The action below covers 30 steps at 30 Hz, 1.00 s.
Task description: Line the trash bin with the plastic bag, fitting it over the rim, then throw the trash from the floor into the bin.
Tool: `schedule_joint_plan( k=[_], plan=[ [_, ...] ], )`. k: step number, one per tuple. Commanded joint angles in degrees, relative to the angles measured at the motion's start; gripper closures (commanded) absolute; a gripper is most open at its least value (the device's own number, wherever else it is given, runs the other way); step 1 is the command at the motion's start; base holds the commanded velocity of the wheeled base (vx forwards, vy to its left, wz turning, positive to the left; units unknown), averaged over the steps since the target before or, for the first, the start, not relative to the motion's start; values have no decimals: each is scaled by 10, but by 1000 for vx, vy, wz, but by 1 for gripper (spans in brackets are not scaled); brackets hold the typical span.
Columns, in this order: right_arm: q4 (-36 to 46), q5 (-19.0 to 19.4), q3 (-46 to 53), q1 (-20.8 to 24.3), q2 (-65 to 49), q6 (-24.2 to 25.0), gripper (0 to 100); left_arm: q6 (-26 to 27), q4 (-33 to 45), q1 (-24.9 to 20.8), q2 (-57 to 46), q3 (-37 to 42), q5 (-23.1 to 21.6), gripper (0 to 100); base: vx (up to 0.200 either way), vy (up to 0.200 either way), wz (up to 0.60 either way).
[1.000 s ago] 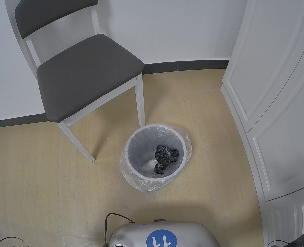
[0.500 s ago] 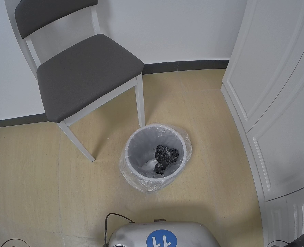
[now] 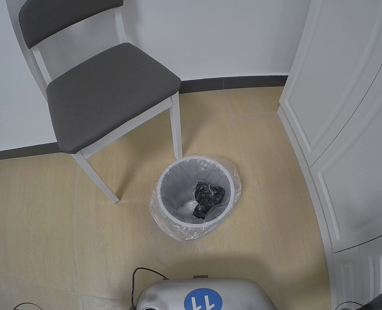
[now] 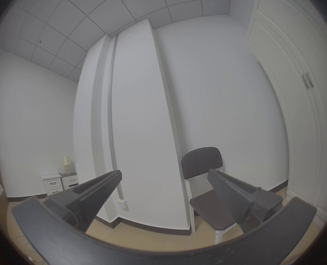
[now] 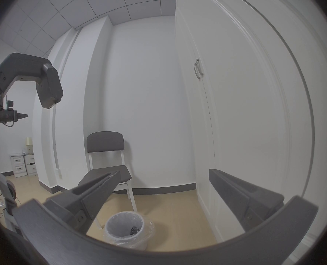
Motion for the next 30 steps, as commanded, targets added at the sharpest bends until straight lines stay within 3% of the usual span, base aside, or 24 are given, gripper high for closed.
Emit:
schedule_joint_plan(
  k=[1, 11, 21, 30],
  plan=[
    [1, -3, 10, 0, 2, -1, 0, -5, 28, 9, -80, 3, 0, 0, 0, 0, 0],
    [13, -13, 10, -2, 2, 1, 0, -53, 59, 21, -109, 33, 0, 0, 0, 0, 0],
    [12, -14, 10, -2, 2, -2, 0, -60, 57, 22, -109, 83, -2, 0, 0, 0, 0],
    [3, -22, 10, -2, 2, -76, 0, -107, 22, 22, -109, 276, -5, 0, 0, 0, 0]
  ],
)
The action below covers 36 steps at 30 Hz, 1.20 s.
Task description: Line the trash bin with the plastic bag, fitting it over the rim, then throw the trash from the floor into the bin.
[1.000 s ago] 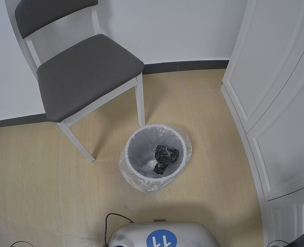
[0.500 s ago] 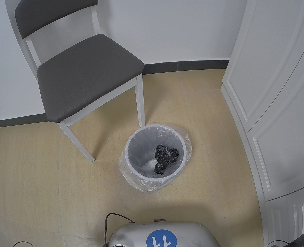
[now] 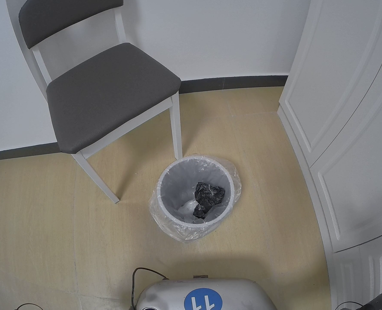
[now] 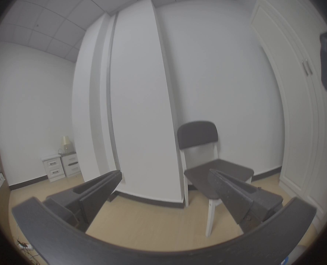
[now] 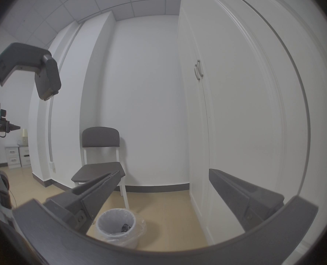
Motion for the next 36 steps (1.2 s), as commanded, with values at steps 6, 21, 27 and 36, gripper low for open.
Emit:
schedule_joint_plan(
  k=[6, 21, 27, 36],
  plan=[
    [-23, -21, 10, 0, 1, -87, 0, -39, -114, 0, -7, 265, -16, 0, 0, 0, 0],
    [-4, -74, 10, 0, 1, -215, 0, -71, -72, 0, -7, 320, -45, 0, 0, 0, 0],
    [24, -88, 10, 0, 1, -292, 0, -3, -52, 0, -6, 311, -43, 0, 0, 0, 0],
    [120, -80, 10, 0, 1, -434, 0, -19, -50, 1, -6, 311, -25, 0, 0, 0, 0]
  ],
)
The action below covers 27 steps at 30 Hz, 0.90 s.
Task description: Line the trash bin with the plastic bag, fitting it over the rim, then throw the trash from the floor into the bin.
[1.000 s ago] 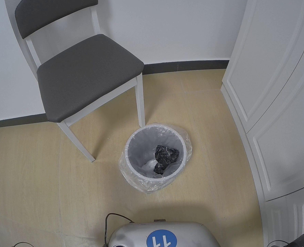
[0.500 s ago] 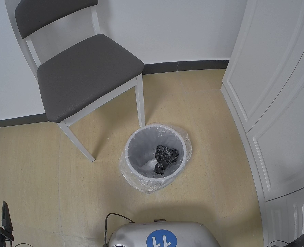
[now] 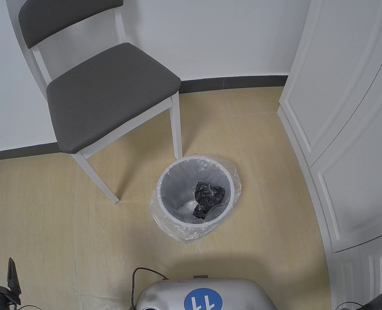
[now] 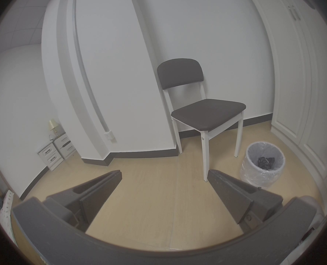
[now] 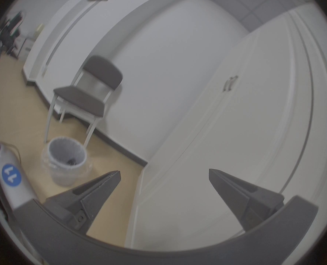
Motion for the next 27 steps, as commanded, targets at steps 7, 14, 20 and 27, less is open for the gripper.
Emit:
schedule_joint_plan(
  k=[7, 14, 20, 27],
  plan=[
    [122, 3, 10, 1, 1, -63, 0, 2, -3, 0, -6, 1, 74, 0, 0, 0, 0],
    [202, 41, 10, 1, 1, -65, 0, -45, -3, -1, -6, 2, 78, 0, 0, 0, 0],
    [201, 48, 10, 2, 1, 27, 0, -48, -3, -1, -6, 2, 75, 0, 0, 0, 0],
    [207, 54, 10, 2, 2, 156, 0, -48, -3, -1, -6, 3, 37, 0, 0, 0, 0]
  ],
)
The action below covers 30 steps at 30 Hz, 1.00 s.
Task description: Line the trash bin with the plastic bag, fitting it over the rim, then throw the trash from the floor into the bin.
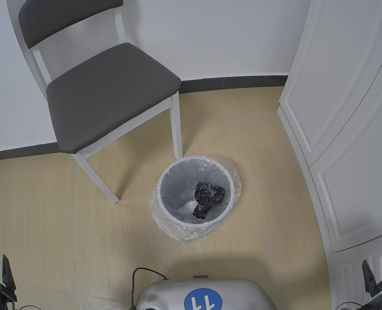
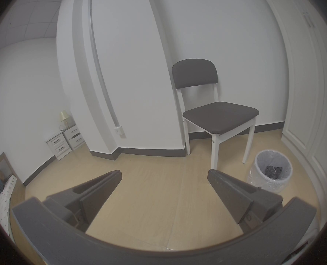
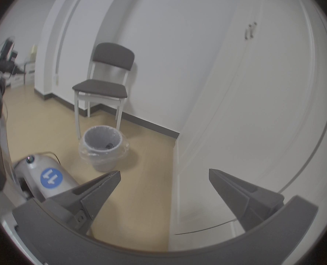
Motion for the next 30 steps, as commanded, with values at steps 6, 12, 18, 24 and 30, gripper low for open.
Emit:
schedule_joint_plan(
  k=[6, 12, 18, 24, 30],
  plan=[
    [8, 4, 10, 0, 2, 116, 0, -6, -1, 0, -7, 1, -47, 0, 0, 0, 0],
    [31, 6, 10, -1, 2, 253, 0, -8, -1, 0, -7, 1, -104, 0, 0, 0, 0],
    [31, 21, 10, -1, 2, 274, 0, -15, -1, 0, -8, 1, -173, 0, 0, 0, 0],
    [30, 79, 8, 0, 2, 320, 0, -6, 6, -1, -7, 10, -286, 0, 0, 0, 0],
    [19, -73, 10, 0, 1, 279, 0, -12, 3, 0, -9, 11, -281, 0, 0, 0, 0]
  ],
)
